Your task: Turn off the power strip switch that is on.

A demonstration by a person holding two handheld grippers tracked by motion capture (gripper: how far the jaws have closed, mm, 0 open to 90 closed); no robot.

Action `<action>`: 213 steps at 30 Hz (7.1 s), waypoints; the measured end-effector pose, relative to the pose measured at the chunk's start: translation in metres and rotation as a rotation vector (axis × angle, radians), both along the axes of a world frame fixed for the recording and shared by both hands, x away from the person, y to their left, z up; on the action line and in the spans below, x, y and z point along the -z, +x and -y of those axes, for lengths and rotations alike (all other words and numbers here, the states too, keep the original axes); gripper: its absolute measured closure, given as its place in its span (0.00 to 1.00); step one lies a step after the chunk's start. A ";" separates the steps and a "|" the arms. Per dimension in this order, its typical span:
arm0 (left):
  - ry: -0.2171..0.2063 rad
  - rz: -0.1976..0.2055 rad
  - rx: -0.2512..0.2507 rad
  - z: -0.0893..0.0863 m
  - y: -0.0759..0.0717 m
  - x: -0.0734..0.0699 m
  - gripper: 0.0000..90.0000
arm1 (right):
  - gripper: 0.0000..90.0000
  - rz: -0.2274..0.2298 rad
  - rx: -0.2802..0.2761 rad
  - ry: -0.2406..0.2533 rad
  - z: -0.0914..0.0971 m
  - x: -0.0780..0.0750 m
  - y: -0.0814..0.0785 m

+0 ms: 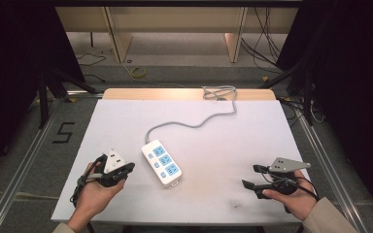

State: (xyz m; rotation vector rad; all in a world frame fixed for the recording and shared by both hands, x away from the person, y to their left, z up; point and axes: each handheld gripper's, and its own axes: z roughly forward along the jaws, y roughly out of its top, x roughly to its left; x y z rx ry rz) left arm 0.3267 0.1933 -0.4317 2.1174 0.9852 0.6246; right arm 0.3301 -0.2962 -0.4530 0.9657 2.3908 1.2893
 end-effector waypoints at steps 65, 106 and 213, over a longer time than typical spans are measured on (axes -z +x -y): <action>-0.022 -0.050 -0.067 0.003 0.032 -0.019 1.00 | 0.30 -0.011 0.011 0.000 0.001 0.001 0.000; -0.011 -0.070 -0.066 0.019 0.054 -0.027 1.00 | 0.30 -0.015 0.010 -0.001 0.001 0.001 0.000; 0.097 -0.240 -0.036 0.059 0.097 -0.013 1.00 | 0.30 -0.013 0.010 -0.001 0.001 0.001 0.000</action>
